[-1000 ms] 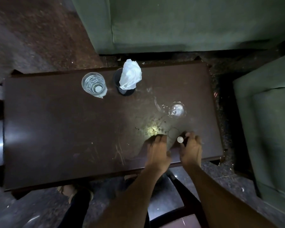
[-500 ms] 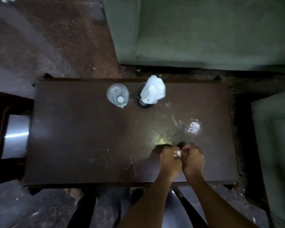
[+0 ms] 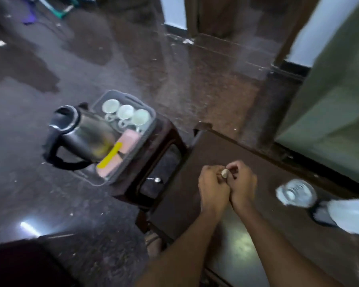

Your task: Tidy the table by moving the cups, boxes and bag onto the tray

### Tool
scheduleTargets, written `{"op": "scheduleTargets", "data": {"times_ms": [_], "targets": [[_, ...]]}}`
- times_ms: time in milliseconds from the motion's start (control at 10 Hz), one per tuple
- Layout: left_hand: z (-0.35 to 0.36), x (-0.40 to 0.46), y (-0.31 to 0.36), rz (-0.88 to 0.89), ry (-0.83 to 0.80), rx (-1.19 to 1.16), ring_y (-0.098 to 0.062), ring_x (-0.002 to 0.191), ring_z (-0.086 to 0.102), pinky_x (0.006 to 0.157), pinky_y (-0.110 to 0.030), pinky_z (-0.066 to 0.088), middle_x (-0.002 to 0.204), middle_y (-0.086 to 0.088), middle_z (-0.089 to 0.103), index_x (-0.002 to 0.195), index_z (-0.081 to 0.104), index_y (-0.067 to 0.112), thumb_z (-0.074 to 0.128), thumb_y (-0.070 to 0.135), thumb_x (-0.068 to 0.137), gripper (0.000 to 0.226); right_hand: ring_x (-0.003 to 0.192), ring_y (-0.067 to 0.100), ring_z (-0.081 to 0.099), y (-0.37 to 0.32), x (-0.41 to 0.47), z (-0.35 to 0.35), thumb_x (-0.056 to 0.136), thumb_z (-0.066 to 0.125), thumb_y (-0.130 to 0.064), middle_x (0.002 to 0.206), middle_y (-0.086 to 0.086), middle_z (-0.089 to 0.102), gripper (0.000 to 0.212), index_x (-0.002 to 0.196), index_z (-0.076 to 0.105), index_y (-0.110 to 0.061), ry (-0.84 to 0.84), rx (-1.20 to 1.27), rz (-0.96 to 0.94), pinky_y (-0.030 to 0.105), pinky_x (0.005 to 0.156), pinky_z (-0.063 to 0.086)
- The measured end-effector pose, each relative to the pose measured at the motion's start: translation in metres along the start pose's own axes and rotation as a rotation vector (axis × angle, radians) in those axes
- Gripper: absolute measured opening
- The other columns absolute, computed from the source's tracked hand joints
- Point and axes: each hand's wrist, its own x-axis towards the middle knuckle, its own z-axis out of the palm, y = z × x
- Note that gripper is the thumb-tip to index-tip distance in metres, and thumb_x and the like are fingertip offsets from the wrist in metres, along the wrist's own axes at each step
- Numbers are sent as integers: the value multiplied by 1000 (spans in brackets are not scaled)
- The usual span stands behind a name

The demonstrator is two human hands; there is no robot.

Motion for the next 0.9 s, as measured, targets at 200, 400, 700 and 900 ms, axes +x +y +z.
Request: {"op": "scheduleTargets", "data": {"times_ms": [200, 400, 700, 900], "targets": [[-152, 87, -27, 45, 352, -38, -12, 92, 62, 84, -28, 49, 97, 3, 70, 100, 78, 19, 63, 4, 81, 28, 94, 25, 66, -161, 23, 112, 87, 70, -5, 95, 6, 72, 12, 94, 72, -14, -114, -31, -282, 39, 86, 53], [-234, 131, -55, -10, 475, -136, -22, 101, 68, 93, -42, 53, 105, -3, 75, 110, 75, 12, 64, -1, 84, 32, 95, 27, 69, -245, 35, 197, 89, 67, -2, 99, 8, 75, 13, 96, 73, -12, -190, -42, -352, 36, 87, 55], [-261, 149, -78, -18, 369, -197, -14, 108, 71, 95, -38, 56, 115, 1, 77, 128, 68, 19, 56, 9, 89, 42, 92, 25, 66, -265, 43, 244, 91, 61, 4, 97, 7, 71, 19, 103, 67, -9, -189, 28, -311, 41, 86, 55], [-251, 139, -62, -9, 399, -177, -17, 103, 70, 93, -39, 56, 113, -1, 75, 124, 69, 20, 51, 18, 82, 46, 102, 29, 68, -255, 35, 211, 94, 59, -1, 108, 11, 73, 23, 111, 69, -13, -169, -36, -387, 29, 85, 47]]}}
